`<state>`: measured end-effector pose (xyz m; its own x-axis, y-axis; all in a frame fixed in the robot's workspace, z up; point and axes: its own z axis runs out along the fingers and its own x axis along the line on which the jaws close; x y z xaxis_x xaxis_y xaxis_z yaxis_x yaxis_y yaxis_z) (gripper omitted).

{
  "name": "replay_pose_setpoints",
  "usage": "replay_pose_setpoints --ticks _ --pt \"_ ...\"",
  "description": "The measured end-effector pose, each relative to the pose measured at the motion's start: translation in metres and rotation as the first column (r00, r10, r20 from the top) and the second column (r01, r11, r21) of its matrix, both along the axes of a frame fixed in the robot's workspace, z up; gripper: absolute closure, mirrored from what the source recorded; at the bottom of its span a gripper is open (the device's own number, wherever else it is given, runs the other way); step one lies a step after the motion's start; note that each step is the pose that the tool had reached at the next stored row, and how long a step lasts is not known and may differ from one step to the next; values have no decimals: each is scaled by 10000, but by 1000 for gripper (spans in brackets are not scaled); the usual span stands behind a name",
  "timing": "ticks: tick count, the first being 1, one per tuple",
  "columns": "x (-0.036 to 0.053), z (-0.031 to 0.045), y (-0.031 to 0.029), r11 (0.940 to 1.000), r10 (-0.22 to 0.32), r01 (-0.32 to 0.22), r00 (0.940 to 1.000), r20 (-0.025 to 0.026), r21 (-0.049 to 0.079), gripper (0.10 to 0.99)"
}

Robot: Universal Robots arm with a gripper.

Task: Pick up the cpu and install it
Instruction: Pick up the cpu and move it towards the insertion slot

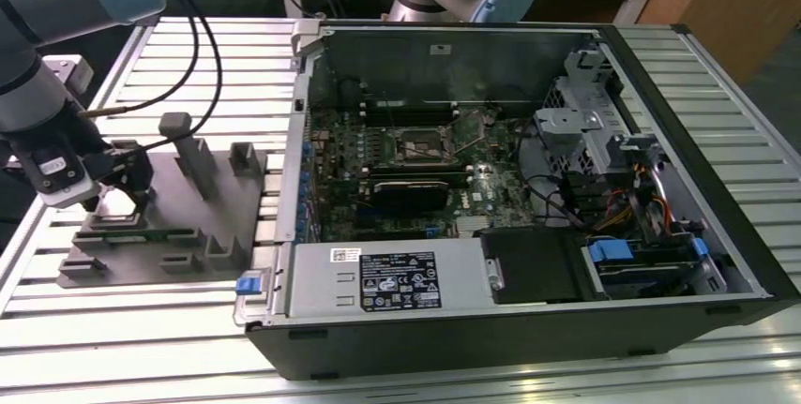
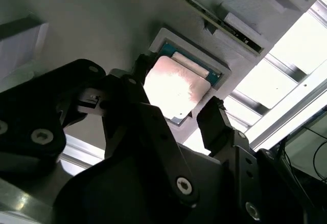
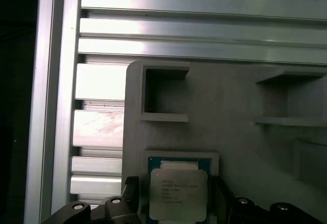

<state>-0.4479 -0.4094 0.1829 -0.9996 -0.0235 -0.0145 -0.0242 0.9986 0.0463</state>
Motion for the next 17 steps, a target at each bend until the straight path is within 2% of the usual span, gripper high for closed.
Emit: replay_pose_setpoints --ticks 4,5,6,9,13,17 --pt "0 -10 0 10000 1 -1 10000 5 0 431" --pt "0 -10 0 10000 1 -1 10000 5 0 502" --pt "2 -11 1 10000 0 0 10000 6 1 518" --pt "3 -4 0 10000 0 0 10000 5 4 518" --pt "4 35 0 10000 0 0 10000 5 4 541" --pt "4 111 0 10000 0 0 10000 6 4 541"
